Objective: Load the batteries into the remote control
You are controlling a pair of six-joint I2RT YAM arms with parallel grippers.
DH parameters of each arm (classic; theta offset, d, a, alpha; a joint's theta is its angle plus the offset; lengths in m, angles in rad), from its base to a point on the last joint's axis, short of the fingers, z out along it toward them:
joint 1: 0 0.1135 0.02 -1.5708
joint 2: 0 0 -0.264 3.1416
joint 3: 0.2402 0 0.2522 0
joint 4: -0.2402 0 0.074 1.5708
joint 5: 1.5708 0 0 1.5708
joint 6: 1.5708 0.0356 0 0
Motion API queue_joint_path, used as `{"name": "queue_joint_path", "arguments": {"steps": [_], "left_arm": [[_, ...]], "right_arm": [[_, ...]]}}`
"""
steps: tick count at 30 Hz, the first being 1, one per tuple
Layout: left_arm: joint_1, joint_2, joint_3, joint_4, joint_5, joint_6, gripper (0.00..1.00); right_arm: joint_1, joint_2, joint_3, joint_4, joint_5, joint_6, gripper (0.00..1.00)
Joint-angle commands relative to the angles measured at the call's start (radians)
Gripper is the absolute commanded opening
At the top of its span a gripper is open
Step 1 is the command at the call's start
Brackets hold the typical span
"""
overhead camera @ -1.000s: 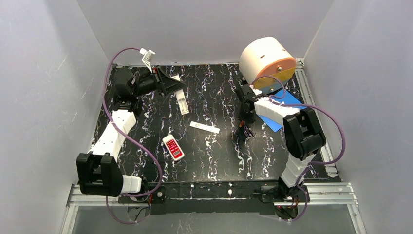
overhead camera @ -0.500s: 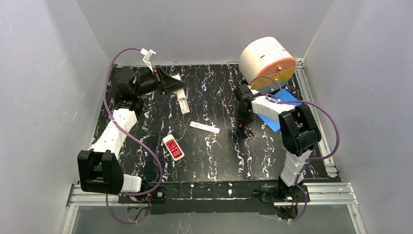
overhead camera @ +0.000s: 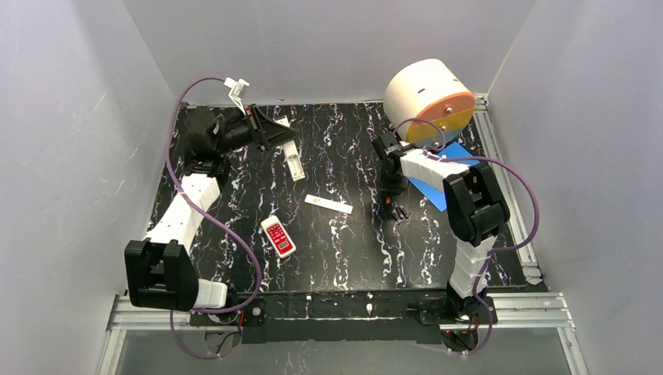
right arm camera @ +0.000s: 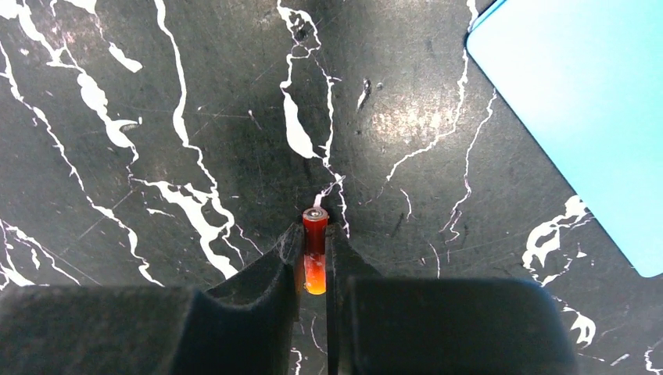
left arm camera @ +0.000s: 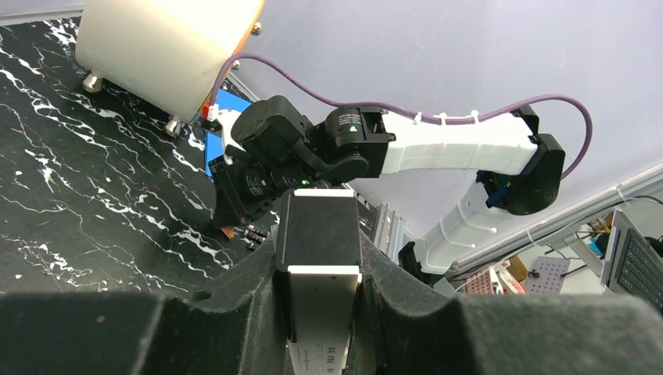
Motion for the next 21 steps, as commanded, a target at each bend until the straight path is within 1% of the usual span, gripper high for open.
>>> {"name": "queue_joint_path", "arguments": {"steps": [1,5,11,13,17,21], "left_arm": [[-0.003,0.006,-0.015,0.029,-0.031,-0.024,0.0],[-0.033,0.023,-0.015,0.03,-0.038,-0.051,0.0],[-0.042,0.063,0.043,0.085,-0.056,-0.123,0.0],[-0.042,0.091,0.079,0.099,-0.045,-0.175,0.0],[-0.041,0.15,0.117,0.239,-0.031,-0.326,0.0],[-0.042,0.191,0.155,0.301,-0.053,-0.409,0.0]], "right_arm": [[0.014,-0.093,0.045,0.027,0.018,-0.101,0.17],[0.047,-0.209,0.089,0.089,-0.018,-0.153,0.19],[0.106,-0.359,0.157,0.241,-0.149,-0.158,0.21],[0.115,-0.394,0.196,0.279,-0.2,-0.149,0.21],[0.132,-0.48,0.207,0.435,-0.276,-0.117,0.22],[0.158,-0.499,0.261,0.508,-0.363,-0.11,0.22]]}}
